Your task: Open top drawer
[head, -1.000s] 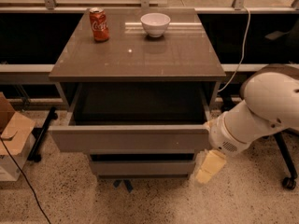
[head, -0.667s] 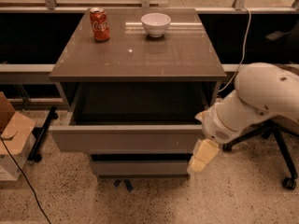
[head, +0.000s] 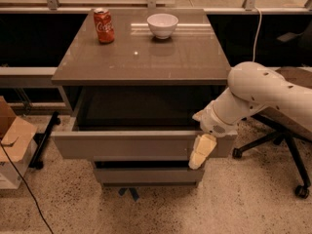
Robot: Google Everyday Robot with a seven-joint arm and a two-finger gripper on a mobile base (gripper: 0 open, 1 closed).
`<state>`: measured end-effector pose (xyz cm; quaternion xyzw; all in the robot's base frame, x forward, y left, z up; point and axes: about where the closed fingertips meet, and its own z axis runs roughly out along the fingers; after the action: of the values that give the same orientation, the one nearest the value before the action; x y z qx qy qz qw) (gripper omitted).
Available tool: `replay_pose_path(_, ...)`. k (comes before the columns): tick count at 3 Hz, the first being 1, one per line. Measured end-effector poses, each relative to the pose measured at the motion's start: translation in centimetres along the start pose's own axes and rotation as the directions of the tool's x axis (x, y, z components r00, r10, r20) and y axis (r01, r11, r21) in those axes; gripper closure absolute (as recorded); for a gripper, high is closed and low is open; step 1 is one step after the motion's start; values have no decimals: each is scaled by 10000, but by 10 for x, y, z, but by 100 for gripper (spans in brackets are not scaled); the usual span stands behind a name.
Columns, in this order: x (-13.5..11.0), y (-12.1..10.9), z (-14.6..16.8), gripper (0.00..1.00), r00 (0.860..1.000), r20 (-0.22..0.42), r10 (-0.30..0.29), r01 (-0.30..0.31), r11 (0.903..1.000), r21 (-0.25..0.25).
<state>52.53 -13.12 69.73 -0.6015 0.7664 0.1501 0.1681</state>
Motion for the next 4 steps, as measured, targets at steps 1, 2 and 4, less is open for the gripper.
replay_pose_path(1,17,-11,26,18,9996,-113,244,-250,9980,-575)
replay_pose_path(2,38,-4,36,42,9980,-368,523,-554,9945,-889)
replay_pose_path(4,35,-4,29,71,9979,-368,526,-557,9945,-889)
